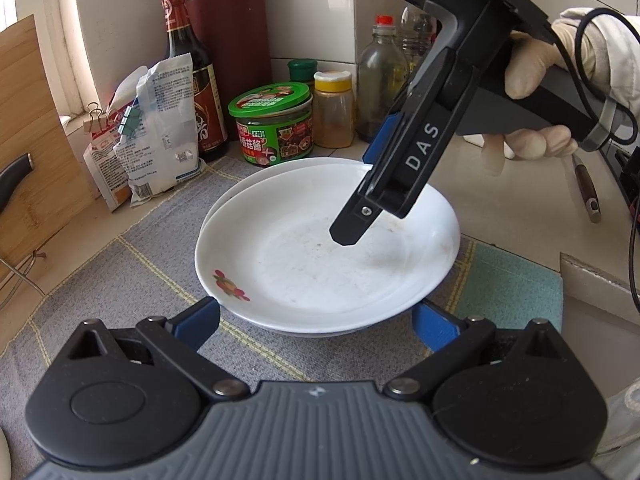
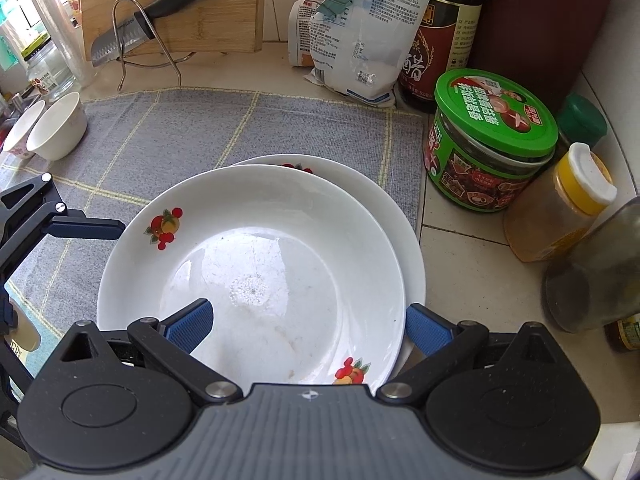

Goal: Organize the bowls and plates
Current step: 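Lower the white plate onto the plate stack with the right gripper, then open the right gripper to release the white plate on the stack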

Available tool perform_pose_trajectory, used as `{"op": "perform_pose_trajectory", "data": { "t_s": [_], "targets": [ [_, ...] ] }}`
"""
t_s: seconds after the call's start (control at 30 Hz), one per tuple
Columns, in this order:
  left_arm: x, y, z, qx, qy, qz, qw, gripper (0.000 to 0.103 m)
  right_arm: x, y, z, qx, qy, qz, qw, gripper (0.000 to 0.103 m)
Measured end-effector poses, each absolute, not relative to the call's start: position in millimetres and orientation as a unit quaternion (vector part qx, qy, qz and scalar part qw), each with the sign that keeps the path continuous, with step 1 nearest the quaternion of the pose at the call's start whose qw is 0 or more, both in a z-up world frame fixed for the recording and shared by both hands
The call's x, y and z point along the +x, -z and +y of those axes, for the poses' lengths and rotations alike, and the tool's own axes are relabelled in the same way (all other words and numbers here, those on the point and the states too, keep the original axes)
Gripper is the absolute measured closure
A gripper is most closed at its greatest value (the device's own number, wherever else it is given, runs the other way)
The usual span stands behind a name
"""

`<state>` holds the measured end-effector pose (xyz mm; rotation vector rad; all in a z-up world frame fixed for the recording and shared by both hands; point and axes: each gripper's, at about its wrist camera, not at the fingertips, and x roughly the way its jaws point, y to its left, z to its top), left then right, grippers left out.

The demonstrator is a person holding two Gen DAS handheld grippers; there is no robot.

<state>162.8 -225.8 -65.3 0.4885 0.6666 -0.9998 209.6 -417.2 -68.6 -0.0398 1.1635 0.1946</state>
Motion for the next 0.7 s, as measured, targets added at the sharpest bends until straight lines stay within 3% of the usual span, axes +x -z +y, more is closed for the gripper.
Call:
{"op": "perform_pose_trajectory", "data": {
  "t_s": [0.7],
  "targets": [
    [173,52,-206,0.173,0.418,0.286,0.845,0.001,198,44,-399,-0.066,-0.085,0.469,0.877,0.0]
  ]
}}
